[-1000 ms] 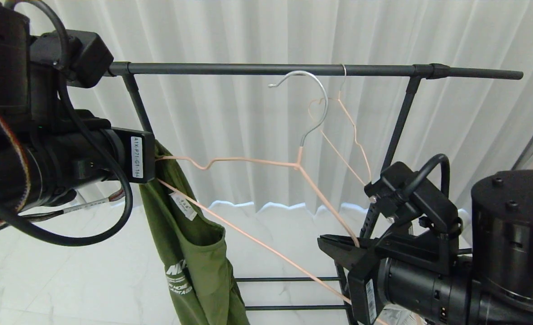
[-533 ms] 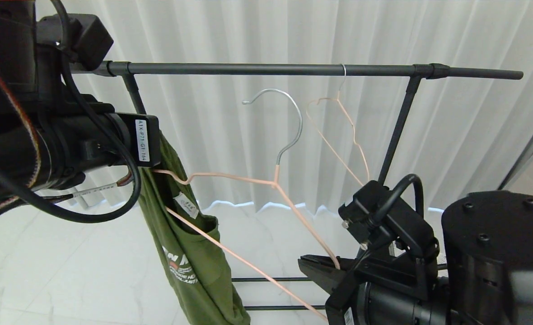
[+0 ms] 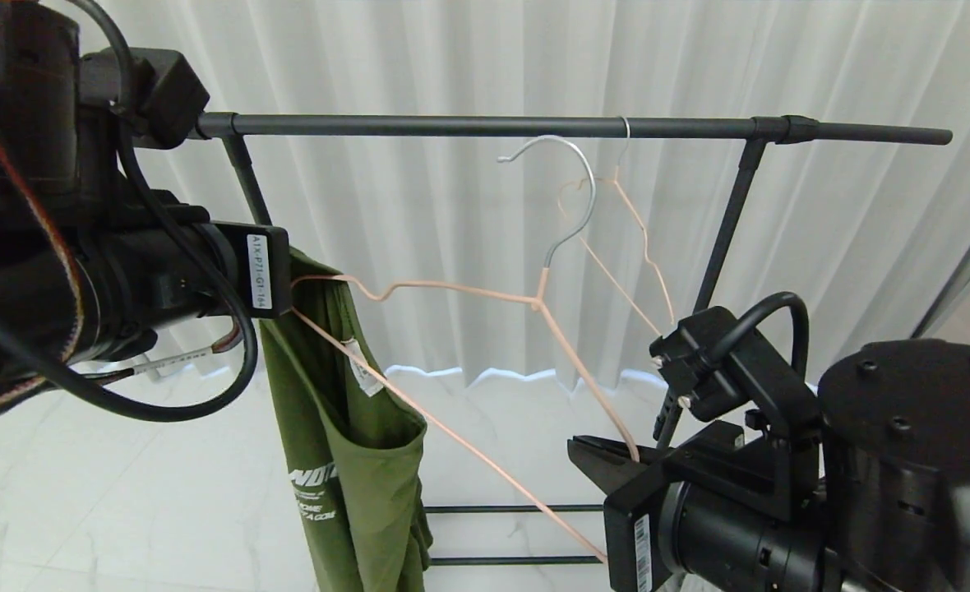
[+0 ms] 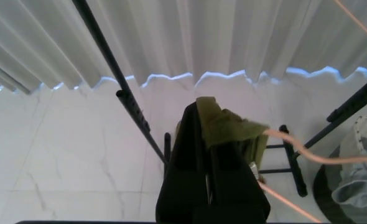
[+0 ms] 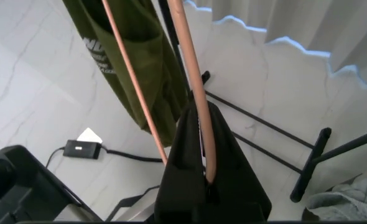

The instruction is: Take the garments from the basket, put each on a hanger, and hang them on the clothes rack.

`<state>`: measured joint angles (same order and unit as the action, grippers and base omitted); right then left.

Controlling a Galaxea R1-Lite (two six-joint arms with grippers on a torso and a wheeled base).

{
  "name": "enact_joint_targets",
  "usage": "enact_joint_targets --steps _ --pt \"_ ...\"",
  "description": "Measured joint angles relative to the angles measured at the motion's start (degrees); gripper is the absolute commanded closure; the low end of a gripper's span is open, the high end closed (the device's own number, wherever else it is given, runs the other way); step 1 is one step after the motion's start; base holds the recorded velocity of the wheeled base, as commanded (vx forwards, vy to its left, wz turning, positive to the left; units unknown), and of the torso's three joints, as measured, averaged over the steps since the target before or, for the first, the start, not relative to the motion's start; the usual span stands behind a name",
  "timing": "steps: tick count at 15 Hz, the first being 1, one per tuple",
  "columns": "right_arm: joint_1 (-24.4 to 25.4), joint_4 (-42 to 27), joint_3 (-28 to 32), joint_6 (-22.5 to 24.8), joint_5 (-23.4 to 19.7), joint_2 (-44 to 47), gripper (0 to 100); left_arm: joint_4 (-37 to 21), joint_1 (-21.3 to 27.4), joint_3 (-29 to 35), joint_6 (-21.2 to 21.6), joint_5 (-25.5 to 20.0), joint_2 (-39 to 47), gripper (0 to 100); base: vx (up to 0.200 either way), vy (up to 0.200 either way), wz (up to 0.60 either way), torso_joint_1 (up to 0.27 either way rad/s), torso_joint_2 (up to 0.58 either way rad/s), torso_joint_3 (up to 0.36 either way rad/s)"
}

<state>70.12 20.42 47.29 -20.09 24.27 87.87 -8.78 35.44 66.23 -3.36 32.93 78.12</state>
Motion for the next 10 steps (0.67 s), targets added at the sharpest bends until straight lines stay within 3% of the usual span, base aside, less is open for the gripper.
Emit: enact_joint_targets --steps 5,10 --pt "0.0 0.0 0.95 -0.02 0.27 -0.17 100 0.0 3.54 -1.33 -0.13 1.04 -0.23 100 0.0 0.0 0.0 0.0 0.0 0.0" --pt "0.09 1.94 2.33 -0.05 1.1 2.6 100 0.0 12.08 0.44 -8.05 0.98 0.4 100 0.0 0.0 0.0 0.0 0.0 0.0"
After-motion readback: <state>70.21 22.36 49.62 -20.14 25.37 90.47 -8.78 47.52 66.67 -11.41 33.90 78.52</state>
